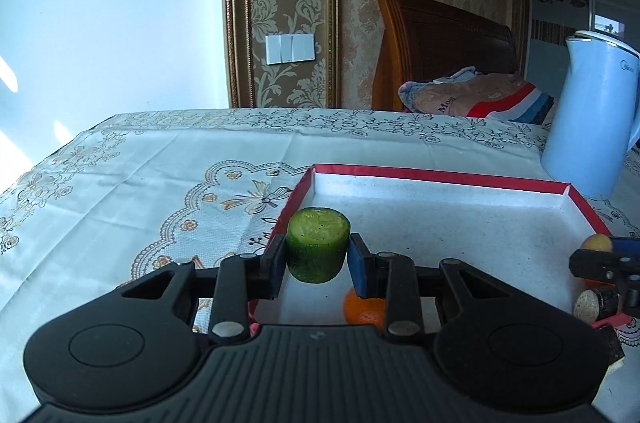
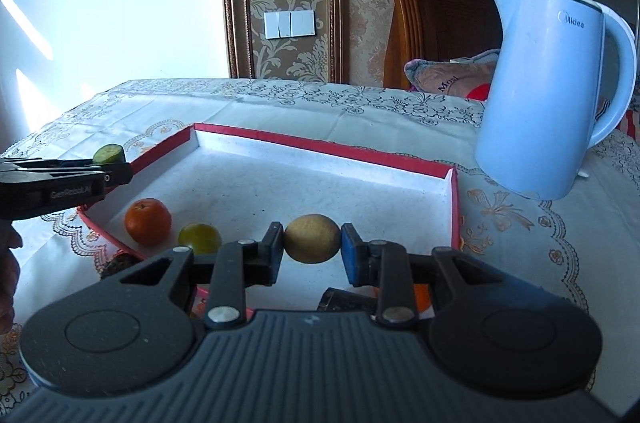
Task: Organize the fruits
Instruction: 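Carry the cucumber chunk and tan fruit into the red tray and open both grippers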
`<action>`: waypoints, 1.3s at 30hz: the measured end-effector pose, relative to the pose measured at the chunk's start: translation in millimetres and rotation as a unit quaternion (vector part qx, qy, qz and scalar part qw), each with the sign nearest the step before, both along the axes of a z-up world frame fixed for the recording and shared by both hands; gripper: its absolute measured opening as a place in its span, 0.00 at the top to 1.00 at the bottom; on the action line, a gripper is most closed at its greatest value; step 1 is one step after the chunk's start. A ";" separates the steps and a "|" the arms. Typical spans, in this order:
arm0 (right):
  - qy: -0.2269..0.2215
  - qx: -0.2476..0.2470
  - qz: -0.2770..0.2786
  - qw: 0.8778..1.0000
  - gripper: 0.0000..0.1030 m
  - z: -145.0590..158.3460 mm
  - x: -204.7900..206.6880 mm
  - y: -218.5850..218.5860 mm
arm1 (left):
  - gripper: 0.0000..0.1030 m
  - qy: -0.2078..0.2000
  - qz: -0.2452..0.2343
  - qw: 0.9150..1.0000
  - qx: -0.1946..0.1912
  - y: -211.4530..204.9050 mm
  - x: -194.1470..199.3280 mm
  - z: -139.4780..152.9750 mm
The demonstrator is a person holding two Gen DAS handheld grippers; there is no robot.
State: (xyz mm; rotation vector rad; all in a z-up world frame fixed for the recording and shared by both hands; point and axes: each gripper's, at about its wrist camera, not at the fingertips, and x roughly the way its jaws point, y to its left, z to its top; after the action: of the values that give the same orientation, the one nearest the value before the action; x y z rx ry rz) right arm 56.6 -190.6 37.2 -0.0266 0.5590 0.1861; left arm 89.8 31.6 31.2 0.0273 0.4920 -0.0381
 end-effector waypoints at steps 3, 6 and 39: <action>0.007 -0.005 -0.011 1.000 0.72 -6.2 4.2 -2.8 | 0.69 0.004 -0.022 1.000 0.000 -9.3 -0.5 -0.3; 0.005 -0.007 -0.021 1.000 0.72 -9.2 0.8 -7.7 | 0.69 0.009 -0.040 0.999 0.006 -18.9 -1.9 -3.4; 0.037 -0.018 -0.025 0.999 0.71 -29.3 23.1 32.5 | 0.69 0.007 -0.003 0.998 0.055 -63.5 3.2 -17.4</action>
State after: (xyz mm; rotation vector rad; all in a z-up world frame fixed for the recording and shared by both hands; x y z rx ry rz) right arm 79.7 -158.0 7.9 -0.0415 0.6358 0.1290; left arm 93.1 -31.9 13.8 0.1368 0.5072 -0.0176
